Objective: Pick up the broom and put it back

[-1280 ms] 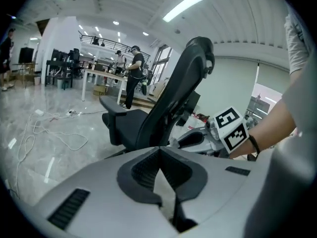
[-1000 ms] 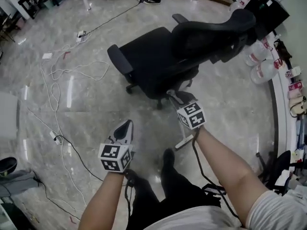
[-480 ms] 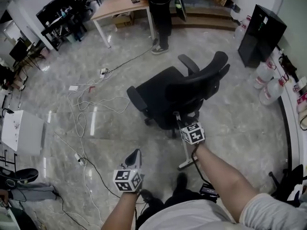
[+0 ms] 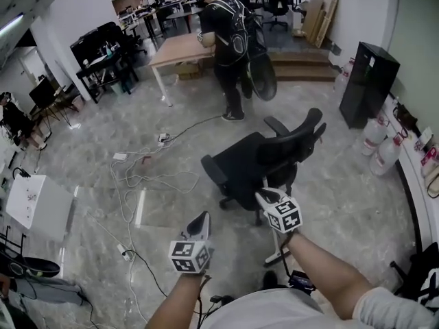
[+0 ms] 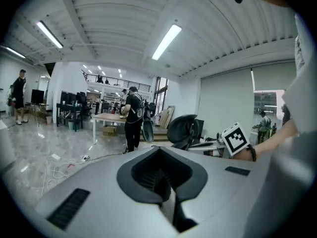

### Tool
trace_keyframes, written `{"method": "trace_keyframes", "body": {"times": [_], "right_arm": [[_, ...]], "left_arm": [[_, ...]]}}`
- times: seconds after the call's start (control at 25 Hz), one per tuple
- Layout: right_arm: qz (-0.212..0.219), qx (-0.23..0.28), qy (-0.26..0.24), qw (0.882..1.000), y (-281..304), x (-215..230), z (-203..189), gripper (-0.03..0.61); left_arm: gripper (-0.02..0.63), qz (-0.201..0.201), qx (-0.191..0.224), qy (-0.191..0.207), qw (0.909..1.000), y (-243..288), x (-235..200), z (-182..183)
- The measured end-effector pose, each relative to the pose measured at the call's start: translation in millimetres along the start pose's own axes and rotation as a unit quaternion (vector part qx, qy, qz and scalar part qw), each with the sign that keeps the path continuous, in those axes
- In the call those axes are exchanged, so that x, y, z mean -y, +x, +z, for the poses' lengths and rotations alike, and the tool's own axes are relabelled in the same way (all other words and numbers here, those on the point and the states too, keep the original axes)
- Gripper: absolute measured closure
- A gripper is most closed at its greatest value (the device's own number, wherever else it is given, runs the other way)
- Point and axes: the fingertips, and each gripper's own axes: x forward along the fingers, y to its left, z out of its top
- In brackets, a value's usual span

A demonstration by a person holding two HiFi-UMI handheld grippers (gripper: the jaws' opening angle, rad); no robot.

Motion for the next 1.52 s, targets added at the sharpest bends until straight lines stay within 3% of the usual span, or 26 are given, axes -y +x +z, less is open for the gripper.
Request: {"method": "trace_keyframes", "body": {"times": [0.24, 0.4, 0.68, 0.88, 1.52], "right_arm": [[0.035, 0.064, -0.033, 0.997, -36.9, -132.4, 74.7, 0.572], [0.059, 0.097, -0.062, 0.992, -47.6, -217.8, 120.2, 0.575], [0.101, 0.114, -0.088, 0.984, -46.6, -319.7, 153.2, 0.577], [0.107, 0.112, -0.094, 0.983, -47.9, -348.5, 159.5, 0.577], [0.095, 0.117, -0.11, 0.983, -53.0, -375.3, 171.0, 0.577]], "left_arm": [[0.609, -0.014, 0.051, 0.024, 0.9983, -71.3, -22.7, 53.6], [0.609, -0.008, 0.063, 0.026, 0.9977, -113.6, -45.2, 67.4], [0.609, -0.008, 0.071, 0.037, 0.9968, -160.5, -60.2, 87.0], [0.609, -0.015, 0.077, 0.038, 0.9962, -175.7, -61.7, 91.8], [0.609, -0.028, 0.091, 0.037, 0.9948, -194.5, -64.7, 100.2]]}}
